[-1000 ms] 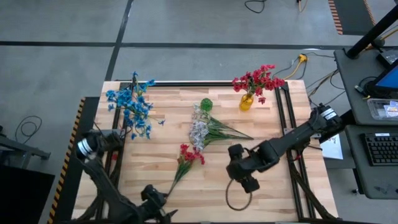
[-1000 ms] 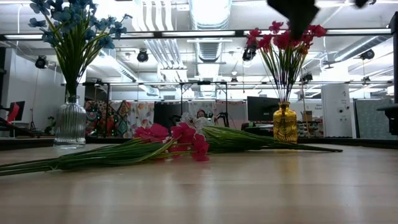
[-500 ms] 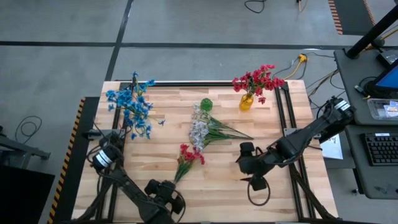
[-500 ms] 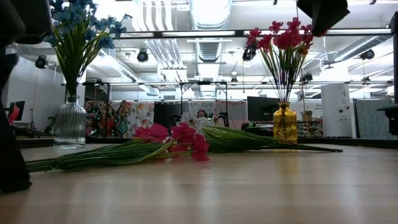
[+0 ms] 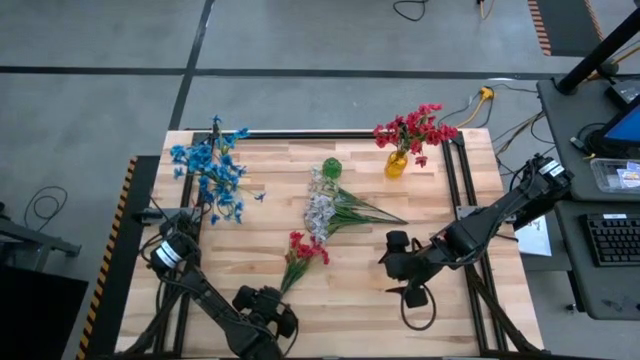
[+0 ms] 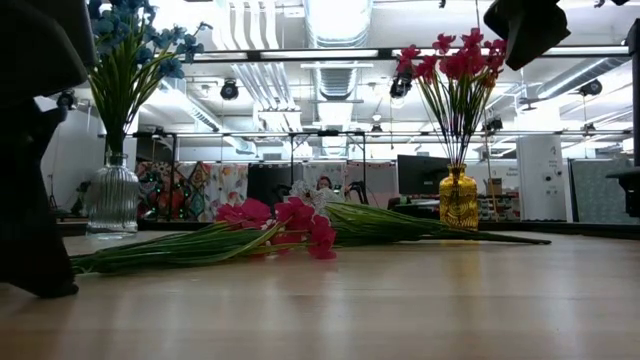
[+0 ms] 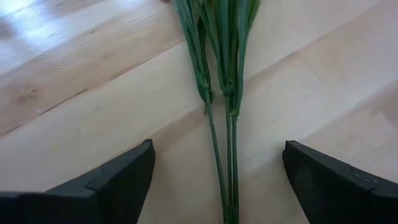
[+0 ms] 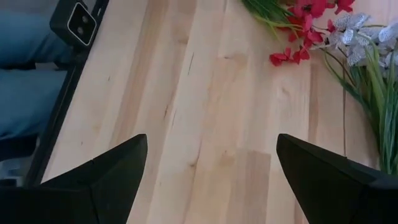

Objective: Sort flowers into vase by color
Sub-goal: Put the red flowers into the yellow vase

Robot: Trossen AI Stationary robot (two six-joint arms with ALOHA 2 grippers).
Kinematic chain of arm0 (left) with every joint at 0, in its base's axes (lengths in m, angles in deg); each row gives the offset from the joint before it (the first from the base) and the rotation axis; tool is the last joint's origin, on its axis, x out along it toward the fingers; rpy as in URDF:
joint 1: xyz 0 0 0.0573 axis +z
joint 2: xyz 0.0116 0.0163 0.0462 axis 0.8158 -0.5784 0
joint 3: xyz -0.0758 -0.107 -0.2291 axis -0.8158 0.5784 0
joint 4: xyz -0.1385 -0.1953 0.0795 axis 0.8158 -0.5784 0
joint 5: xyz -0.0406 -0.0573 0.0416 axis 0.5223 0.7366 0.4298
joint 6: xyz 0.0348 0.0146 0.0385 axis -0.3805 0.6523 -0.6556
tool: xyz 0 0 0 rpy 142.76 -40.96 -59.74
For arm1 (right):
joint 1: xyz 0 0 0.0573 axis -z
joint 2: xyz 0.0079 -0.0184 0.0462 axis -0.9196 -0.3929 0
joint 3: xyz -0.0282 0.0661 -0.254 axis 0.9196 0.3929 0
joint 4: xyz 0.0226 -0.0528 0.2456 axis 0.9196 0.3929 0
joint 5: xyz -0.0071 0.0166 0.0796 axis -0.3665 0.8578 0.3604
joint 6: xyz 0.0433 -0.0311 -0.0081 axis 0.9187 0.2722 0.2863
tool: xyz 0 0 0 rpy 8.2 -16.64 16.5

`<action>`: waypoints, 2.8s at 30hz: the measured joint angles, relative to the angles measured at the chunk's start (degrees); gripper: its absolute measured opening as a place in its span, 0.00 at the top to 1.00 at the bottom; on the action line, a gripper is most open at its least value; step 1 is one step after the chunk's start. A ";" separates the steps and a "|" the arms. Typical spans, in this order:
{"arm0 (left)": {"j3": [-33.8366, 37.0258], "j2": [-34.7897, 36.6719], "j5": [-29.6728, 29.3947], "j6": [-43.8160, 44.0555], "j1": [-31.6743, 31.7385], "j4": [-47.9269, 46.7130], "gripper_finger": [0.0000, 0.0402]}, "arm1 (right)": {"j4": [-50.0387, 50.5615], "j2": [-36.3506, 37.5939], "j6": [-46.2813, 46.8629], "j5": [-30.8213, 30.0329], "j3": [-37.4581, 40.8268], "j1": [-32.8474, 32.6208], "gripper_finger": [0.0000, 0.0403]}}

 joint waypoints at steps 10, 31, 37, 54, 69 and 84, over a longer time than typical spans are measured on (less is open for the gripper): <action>0.12 0.06 0.49 4.66 0.37 -2.69 0.45 | -7.11 -0.02 -1.43 -0.06 1.61 -1.06 0.13; -1.94 0.15 -9.03 13.12 -0.45 -4.78 1.00 | -13.15 -0.07 -1.30 -3.06 4.59 -6.21 0.13; -9.48 0.21 -12.61 13.54 -2.15 -13.96 1.00 | -13.91 -0.07 0.50 -6.10 4.59 -9.89 0.13; -26.54 0.30 -28.95 0.37 -2.87 -24.69 1.00 | -14.90 -0.09 6.96 -21.54 4.90 -19.28 0.13; -15.28 0.26 -11.90 -0.42 -1.03 -13.38 1.00 | -15.10 -0.09 6.83 -22.29 4.90 -19.39 0.13; -6.29 0.21 -9.32 -15.70 7.97 6.25 0.71 | -15.62 -0.09 5.68 -24.14 4.90 -19.08 0.13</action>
